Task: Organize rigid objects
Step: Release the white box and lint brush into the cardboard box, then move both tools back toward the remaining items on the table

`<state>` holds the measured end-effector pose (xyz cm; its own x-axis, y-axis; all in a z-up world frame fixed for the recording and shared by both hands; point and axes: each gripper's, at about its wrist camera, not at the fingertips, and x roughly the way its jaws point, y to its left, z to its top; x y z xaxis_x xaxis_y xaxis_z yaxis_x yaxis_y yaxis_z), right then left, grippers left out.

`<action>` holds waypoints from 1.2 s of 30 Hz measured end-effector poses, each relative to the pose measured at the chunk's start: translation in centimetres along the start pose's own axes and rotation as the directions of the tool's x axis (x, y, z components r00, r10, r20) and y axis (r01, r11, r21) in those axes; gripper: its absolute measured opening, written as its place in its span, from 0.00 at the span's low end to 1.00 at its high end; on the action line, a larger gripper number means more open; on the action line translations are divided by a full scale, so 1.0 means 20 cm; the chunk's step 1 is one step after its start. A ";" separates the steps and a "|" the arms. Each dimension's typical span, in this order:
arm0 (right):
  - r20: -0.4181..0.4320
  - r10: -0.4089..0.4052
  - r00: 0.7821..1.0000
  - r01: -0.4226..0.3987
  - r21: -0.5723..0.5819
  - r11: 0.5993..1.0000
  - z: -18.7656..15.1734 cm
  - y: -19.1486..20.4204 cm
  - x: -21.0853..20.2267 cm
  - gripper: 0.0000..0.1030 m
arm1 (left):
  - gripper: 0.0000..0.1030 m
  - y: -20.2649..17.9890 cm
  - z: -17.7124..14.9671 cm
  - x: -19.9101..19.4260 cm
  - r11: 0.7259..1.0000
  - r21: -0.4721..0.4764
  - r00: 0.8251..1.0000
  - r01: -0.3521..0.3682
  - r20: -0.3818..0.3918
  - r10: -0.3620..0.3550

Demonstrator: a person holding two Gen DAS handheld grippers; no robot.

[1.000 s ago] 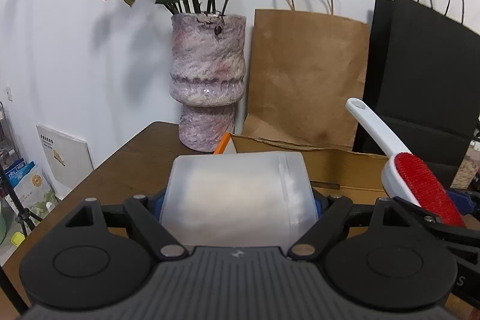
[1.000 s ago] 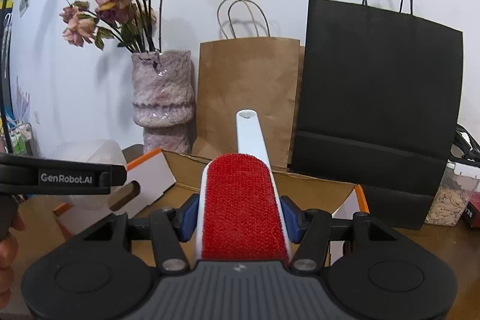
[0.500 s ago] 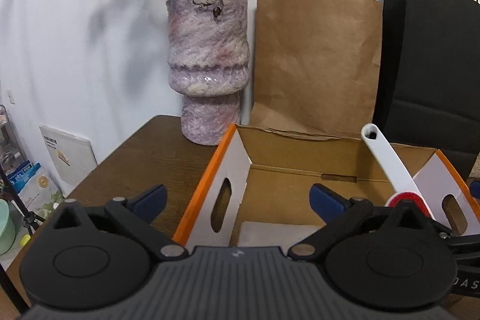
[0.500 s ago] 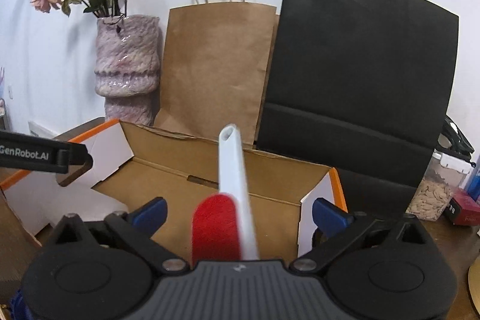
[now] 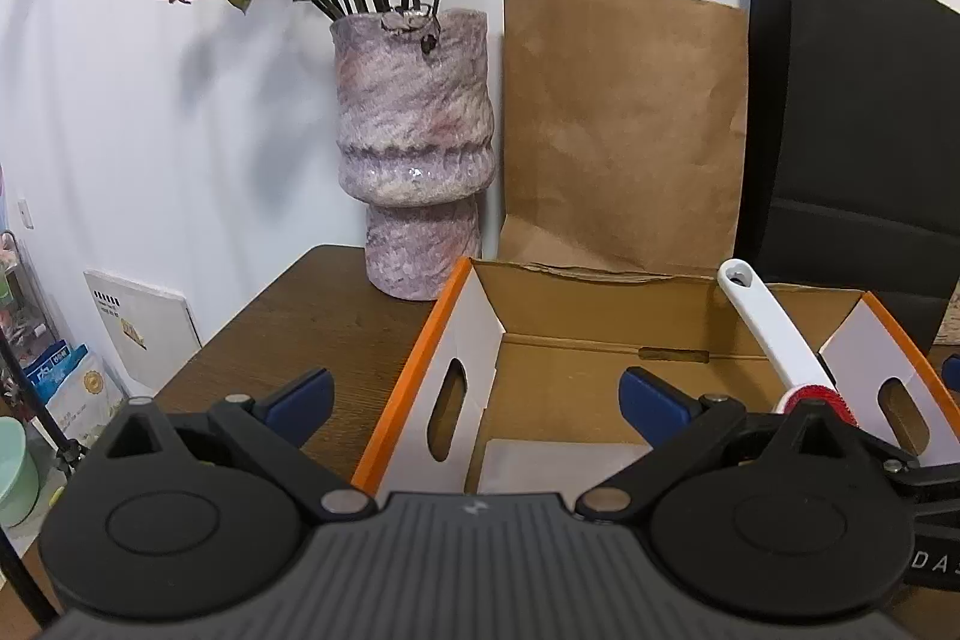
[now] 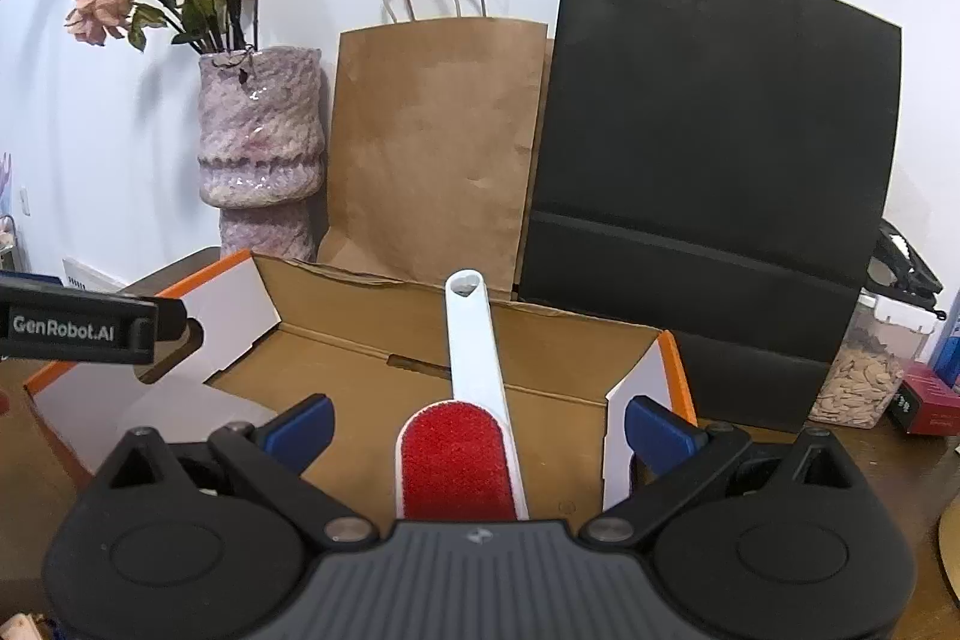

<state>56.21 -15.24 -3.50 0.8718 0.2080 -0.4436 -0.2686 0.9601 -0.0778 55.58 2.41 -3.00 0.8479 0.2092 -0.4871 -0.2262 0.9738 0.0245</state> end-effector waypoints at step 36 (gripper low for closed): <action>0.025 -0.030 0.999 0.030 0.009 1.000 -0.40 0.20 -0.67 1.00 | 1.00 0.20 -0.42 -0.61 0.999 0.010 0.999 0.036 0.022 -0.036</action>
<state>40.25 -15.76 -5.02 0.8895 0.1834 -0.4185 -0.2386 0.9675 -0.0832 40.34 2.92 -4.32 0.8659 0.1760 -0.4683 -0.1908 0.9815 0.0161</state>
